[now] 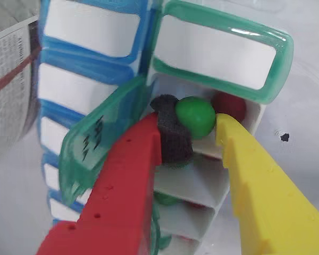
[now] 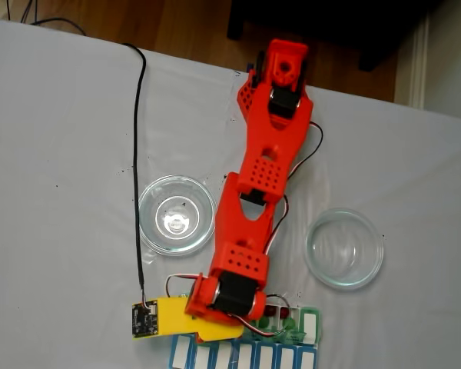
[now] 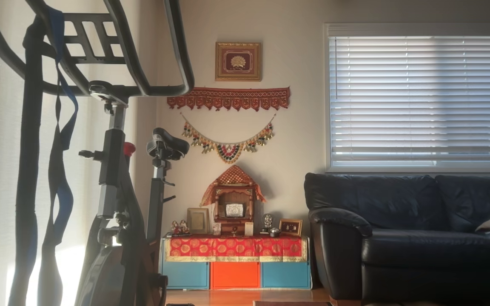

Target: Sort medicines into box.

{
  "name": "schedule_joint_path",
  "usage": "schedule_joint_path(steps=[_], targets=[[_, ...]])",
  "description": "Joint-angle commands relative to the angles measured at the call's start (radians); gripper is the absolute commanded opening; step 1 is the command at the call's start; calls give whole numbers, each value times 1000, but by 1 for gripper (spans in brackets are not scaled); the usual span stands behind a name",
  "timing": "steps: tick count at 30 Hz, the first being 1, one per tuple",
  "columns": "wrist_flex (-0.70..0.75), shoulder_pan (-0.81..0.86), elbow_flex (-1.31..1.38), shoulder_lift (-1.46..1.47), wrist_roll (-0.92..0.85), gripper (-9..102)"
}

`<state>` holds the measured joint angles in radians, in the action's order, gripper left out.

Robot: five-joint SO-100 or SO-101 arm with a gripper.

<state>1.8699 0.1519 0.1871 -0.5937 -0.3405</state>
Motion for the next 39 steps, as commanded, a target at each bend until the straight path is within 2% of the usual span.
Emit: schedule_joint_path(steps=[1, 7, 12, 20, 28, 39], targets=[[37, -25, 230, -8, -2, 1], [37, -11, 209, -26, 11, 2], [37, 5, 80, -103, -23, 25], [37, 12, -41, -192, -41, 31], [37, 8, -71, -210, -43, 32], [37, -15, -3, -164, -35, 27]])
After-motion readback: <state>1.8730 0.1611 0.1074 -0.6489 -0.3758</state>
